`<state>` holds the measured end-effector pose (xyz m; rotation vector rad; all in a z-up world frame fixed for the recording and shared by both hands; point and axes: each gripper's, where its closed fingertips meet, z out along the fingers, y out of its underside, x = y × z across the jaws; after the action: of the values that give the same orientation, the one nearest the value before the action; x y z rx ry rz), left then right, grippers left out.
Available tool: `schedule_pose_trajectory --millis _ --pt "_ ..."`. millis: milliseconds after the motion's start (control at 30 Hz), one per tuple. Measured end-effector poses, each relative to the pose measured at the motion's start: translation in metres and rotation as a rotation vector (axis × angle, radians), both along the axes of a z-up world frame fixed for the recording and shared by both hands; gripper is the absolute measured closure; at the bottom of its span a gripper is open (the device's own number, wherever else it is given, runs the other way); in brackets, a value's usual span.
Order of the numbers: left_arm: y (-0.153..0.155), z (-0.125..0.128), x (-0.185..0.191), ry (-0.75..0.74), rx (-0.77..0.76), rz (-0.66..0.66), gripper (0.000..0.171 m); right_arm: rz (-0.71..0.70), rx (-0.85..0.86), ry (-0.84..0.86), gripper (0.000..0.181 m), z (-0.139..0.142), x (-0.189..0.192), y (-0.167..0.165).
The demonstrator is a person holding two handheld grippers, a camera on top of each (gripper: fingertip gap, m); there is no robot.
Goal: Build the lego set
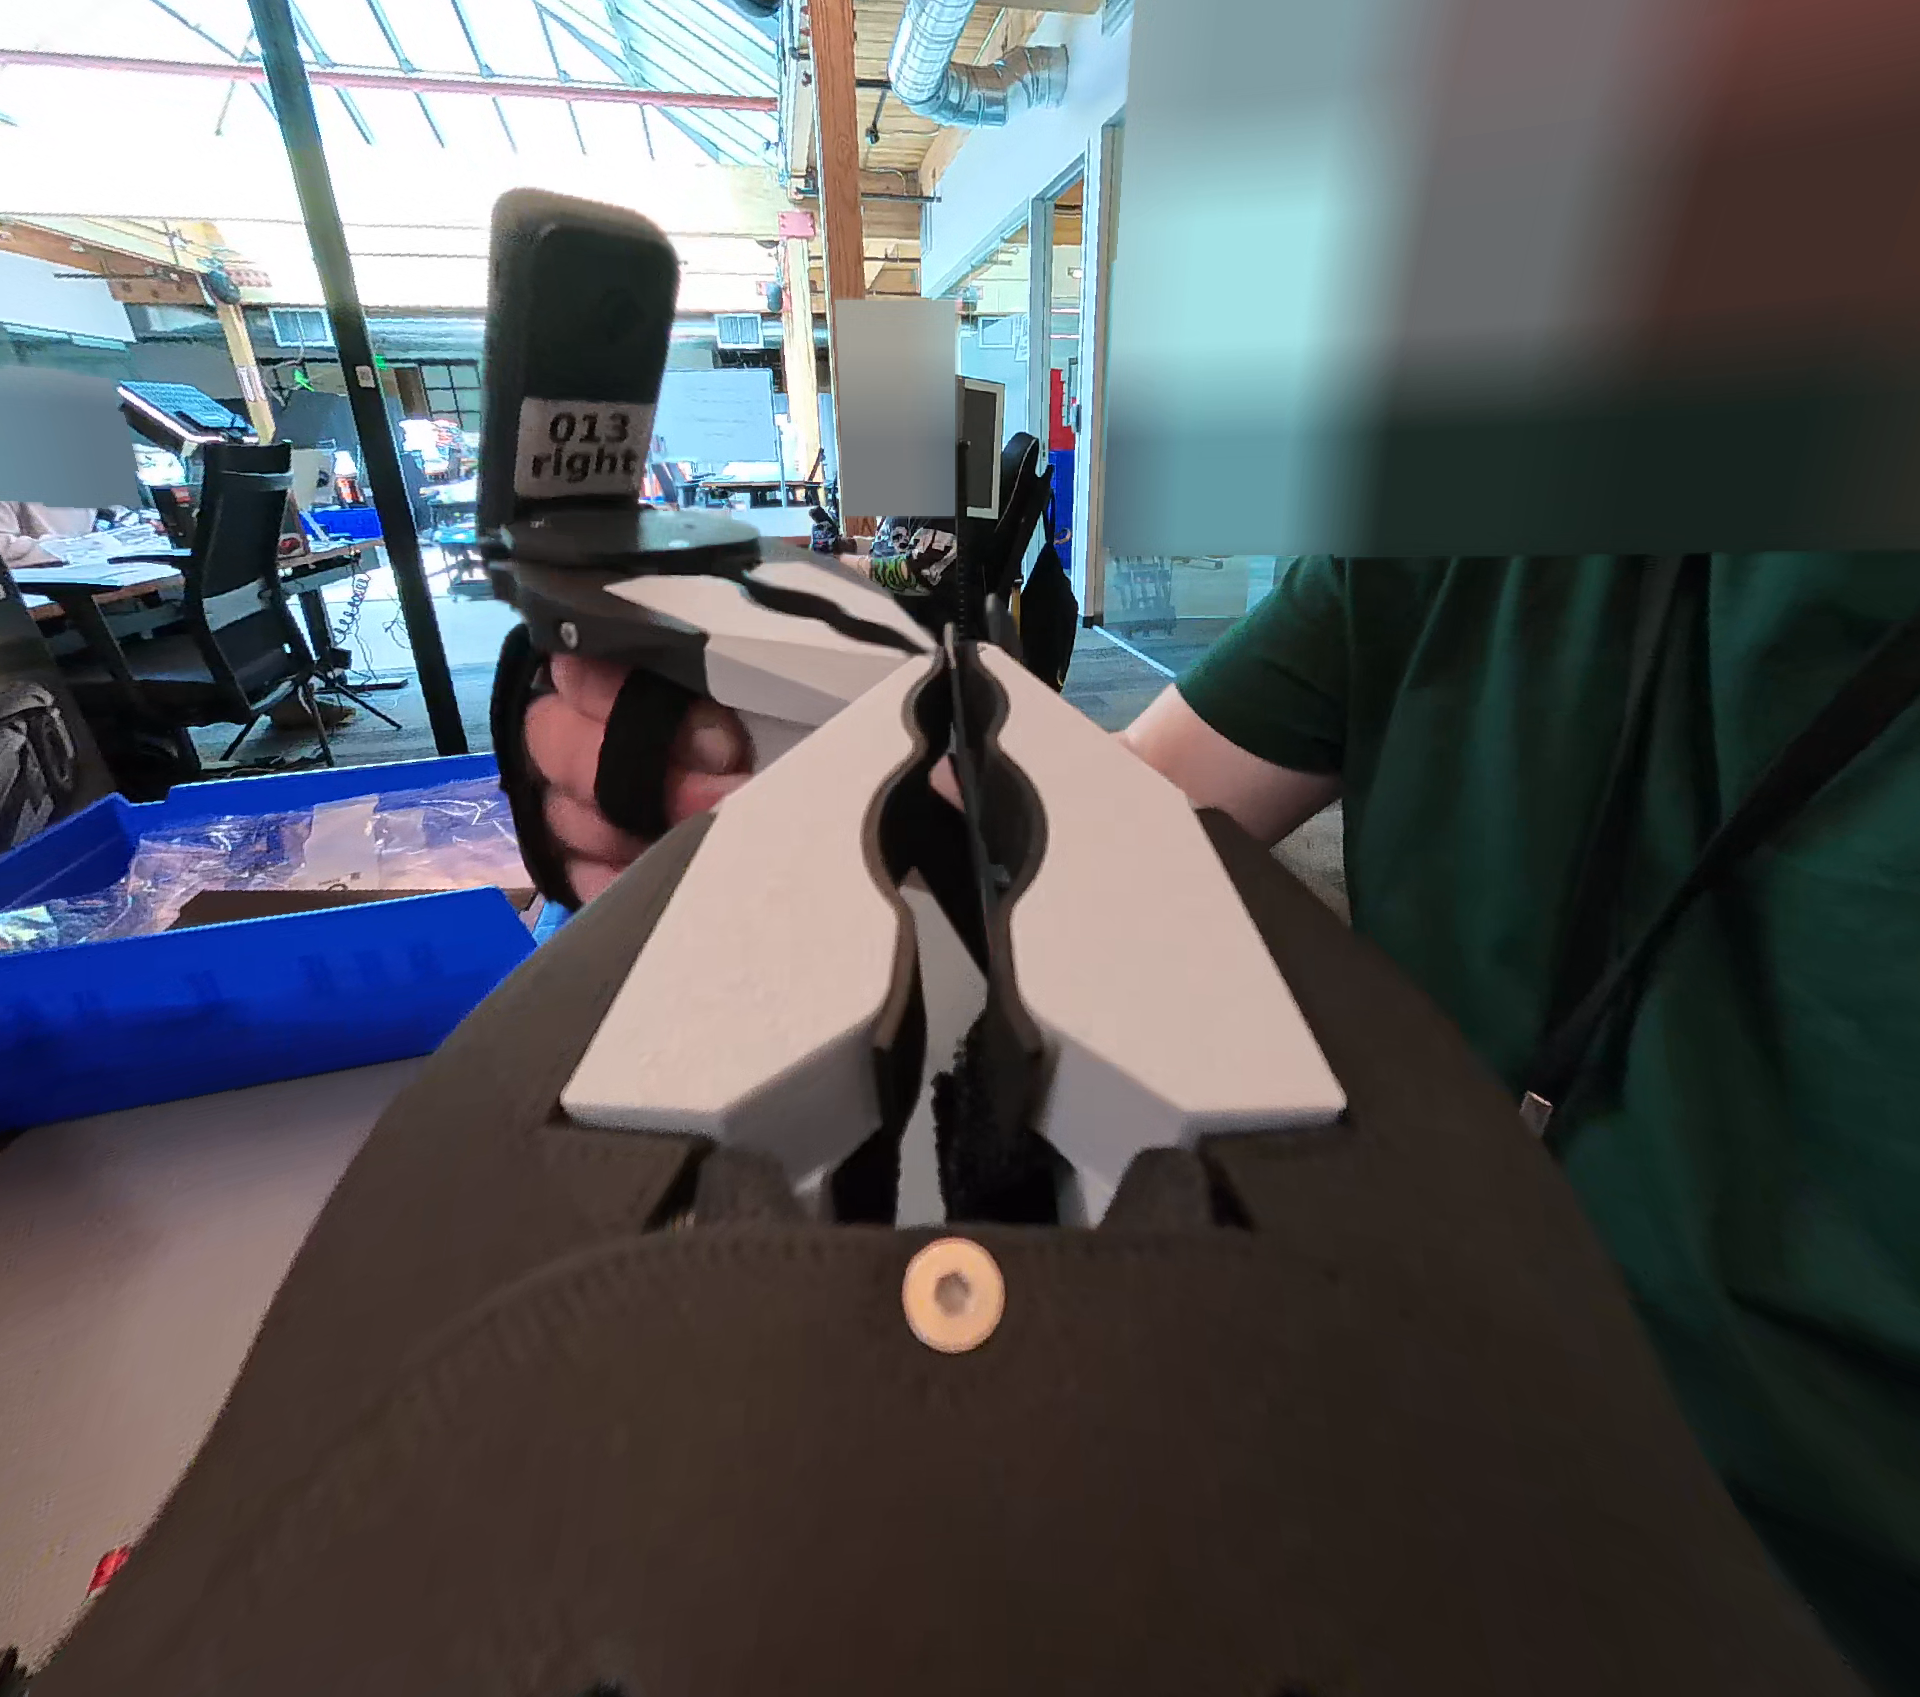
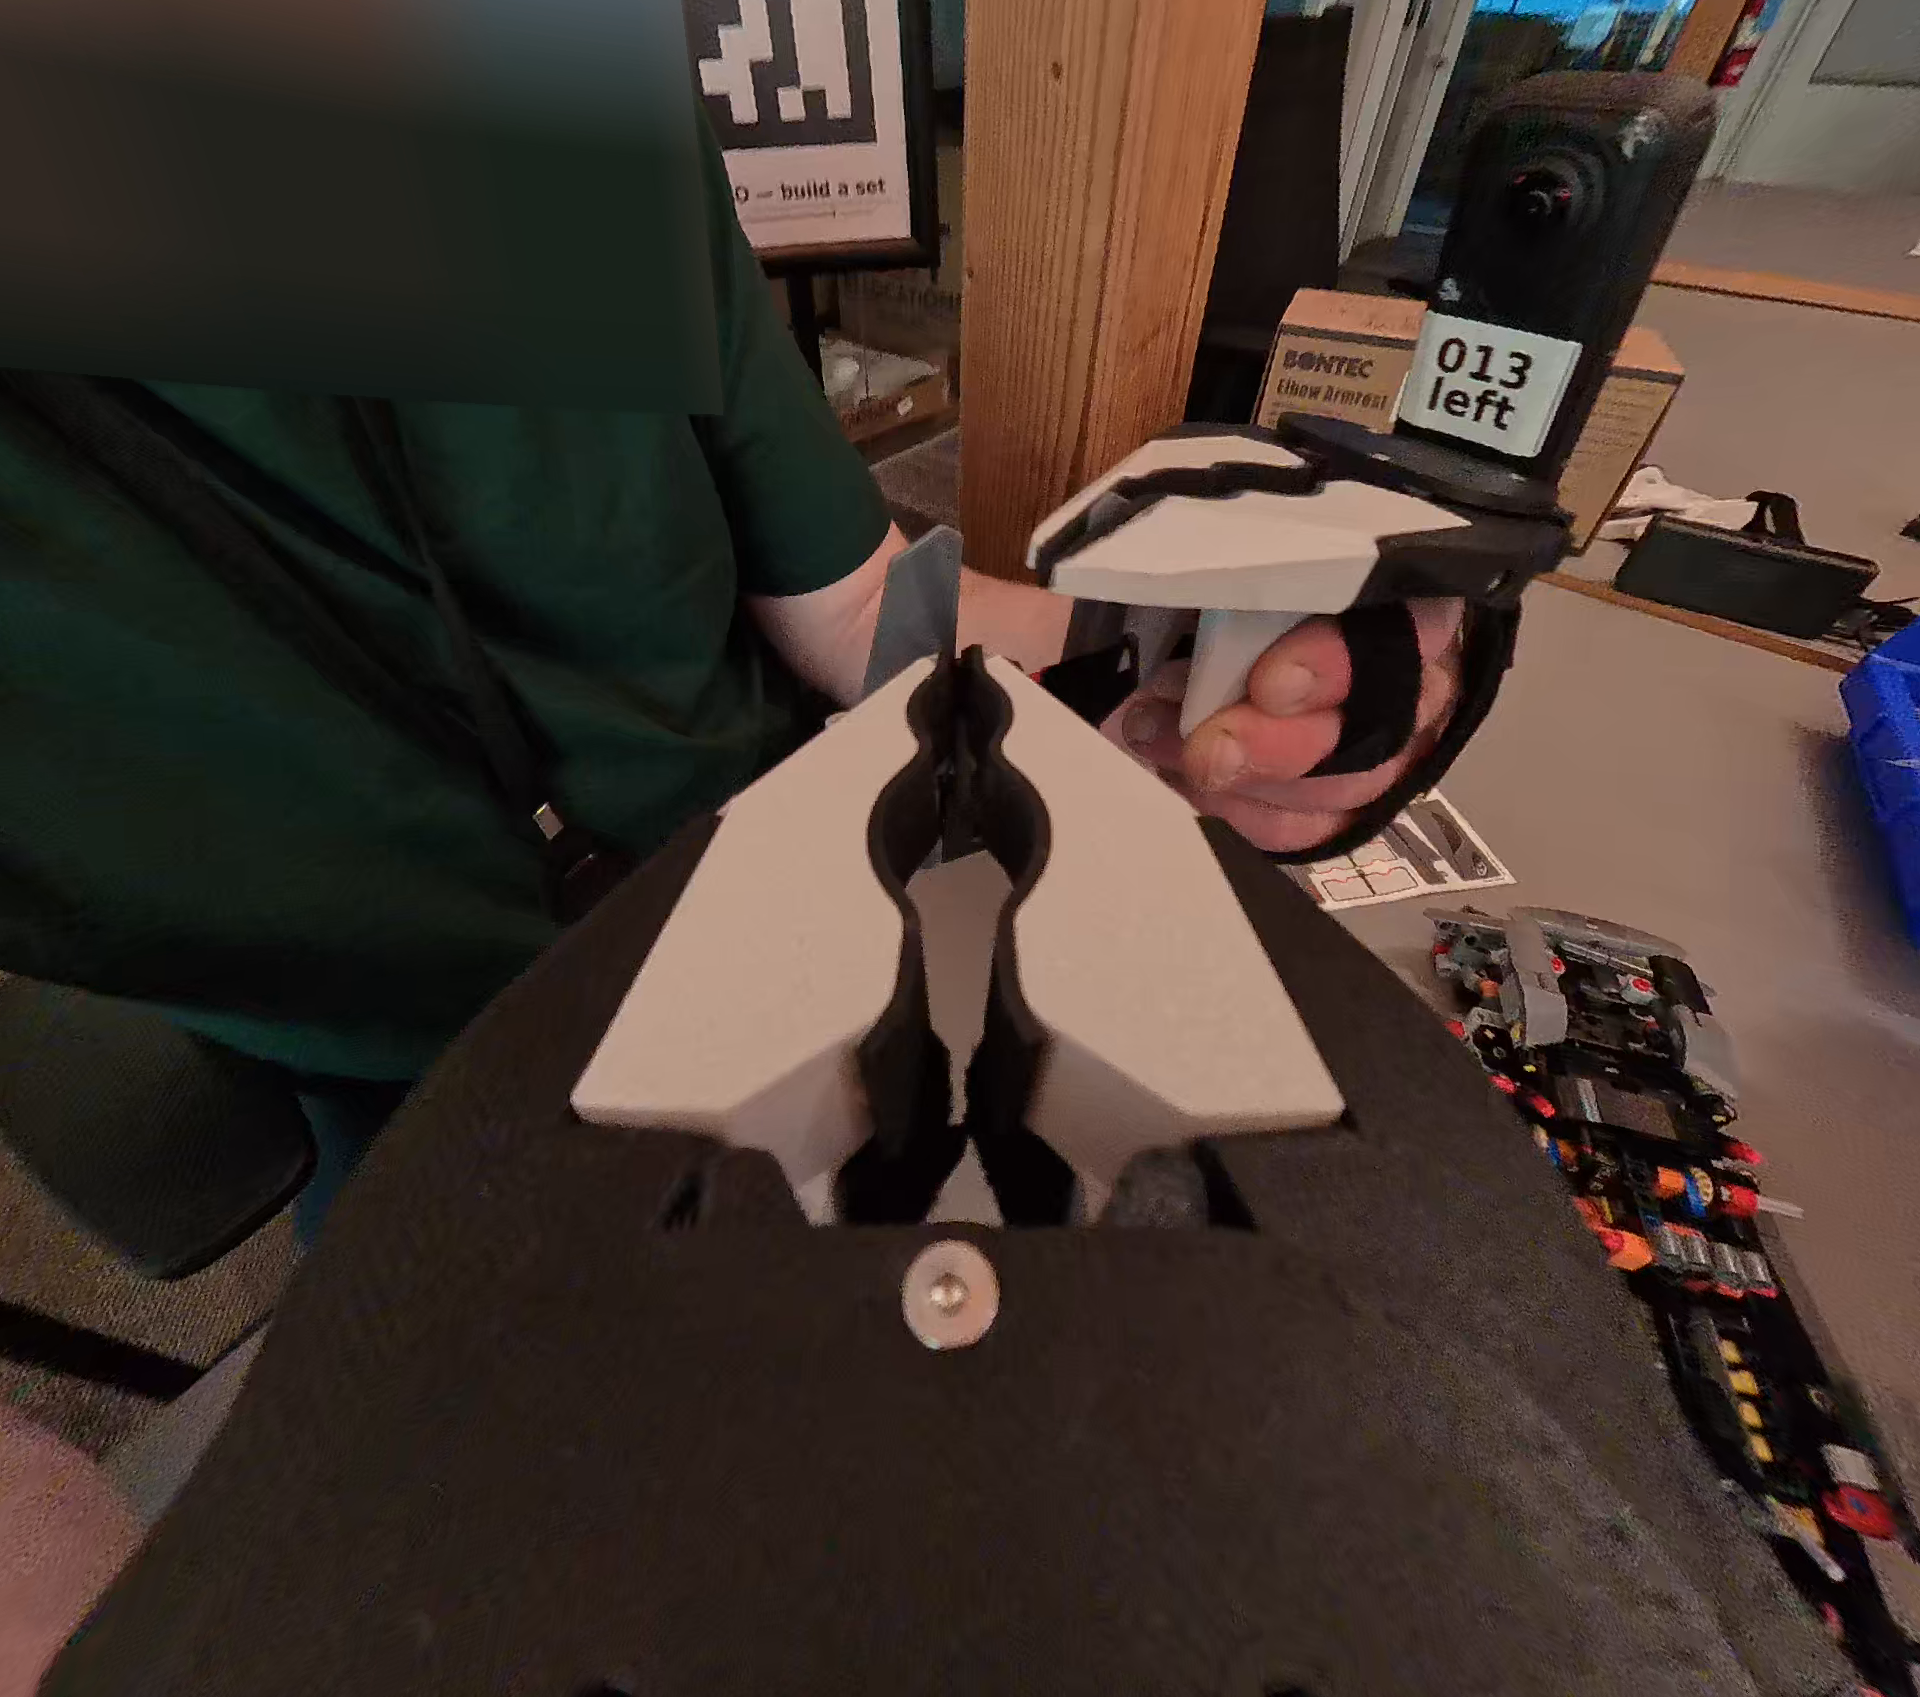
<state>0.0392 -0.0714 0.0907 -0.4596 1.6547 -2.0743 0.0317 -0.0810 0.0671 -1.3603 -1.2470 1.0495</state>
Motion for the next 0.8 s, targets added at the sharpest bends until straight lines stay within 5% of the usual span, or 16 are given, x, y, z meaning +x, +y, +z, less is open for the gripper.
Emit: schedule_pose_trajectory --millis 500,700,800 --pt "0.007 -0.003 0.002 0.027 -0.005 0.057 0.170 0.029 0.028 -0.258 0.181 0.004 -0.023 0.003" --pt "0.018 0.005 -0.005 0.007 -0.074 0.066 0.171 -0.041 0.031 -0.190 0.181 0.007 -0.015 0.011" --pt "0.042 0.002 0.006 0.048 -0.117 0.205 0.149 -0.148 0.004 -0.107 0.181 0.007 -0.006 0.025"
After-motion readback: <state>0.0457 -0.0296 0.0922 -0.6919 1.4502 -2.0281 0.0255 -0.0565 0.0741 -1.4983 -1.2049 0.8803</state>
